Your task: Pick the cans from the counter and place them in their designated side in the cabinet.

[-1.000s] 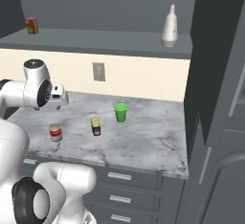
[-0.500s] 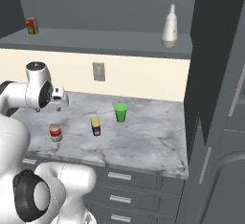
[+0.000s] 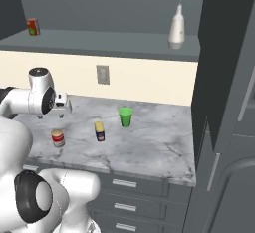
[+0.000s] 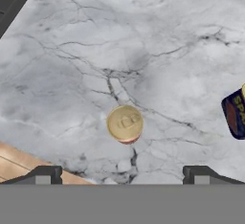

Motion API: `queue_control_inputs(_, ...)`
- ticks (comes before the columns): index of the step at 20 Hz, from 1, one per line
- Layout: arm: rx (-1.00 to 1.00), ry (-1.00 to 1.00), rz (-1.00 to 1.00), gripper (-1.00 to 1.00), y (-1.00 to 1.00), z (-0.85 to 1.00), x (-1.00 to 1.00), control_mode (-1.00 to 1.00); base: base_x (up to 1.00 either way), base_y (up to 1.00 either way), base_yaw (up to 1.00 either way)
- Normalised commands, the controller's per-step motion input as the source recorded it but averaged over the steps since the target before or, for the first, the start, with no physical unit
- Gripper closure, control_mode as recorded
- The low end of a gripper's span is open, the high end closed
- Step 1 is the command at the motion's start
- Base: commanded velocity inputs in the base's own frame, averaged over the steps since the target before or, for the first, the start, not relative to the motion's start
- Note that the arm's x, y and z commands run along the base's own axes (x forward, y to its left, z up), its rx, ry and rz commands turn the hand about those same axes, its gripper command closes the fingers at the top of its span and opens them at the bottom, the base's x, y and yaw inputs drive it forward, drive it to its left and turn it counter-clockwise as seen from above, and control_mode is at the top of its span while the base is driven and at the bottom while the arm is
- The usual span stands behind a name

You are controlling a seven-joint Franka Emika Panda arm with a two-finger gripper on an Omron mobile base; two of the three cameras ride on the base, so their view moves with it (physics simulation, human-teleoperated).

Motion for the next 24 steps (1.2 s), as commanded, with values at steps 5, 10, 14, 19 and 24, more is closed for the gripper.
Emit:
queue_control_inputs(5, 0.00, 0.02, 0.00, -1.00, 0.05, -0.20, 0.02, -1.00, 0.00, 0.00, 0.00)
queue_control_inputs(10, 0.00, 0.02, 0.00, -1.00, 0.02, -0.21, 0.01, -1.00, 0.00, 0.00, 0.00)
queue_control_inputs(14, 0.00, 0.03, 0.00, -1.00, 0.02, -0.22, 0.00, -1.00, 0.00, 0.00, 0.00)
queue_control_inputs(19, 0.00, 0.03, 0.00, -1.00, 0.04, -0.22, 0.00, -1.00, 0.00, 0.00, 0.00)
queue_control_inputs(24, 0.00, 0.03, 0.00, -1.00, 0.06, -0.21, 0.03, -1.00, 0.00, 0.00, 0.00)
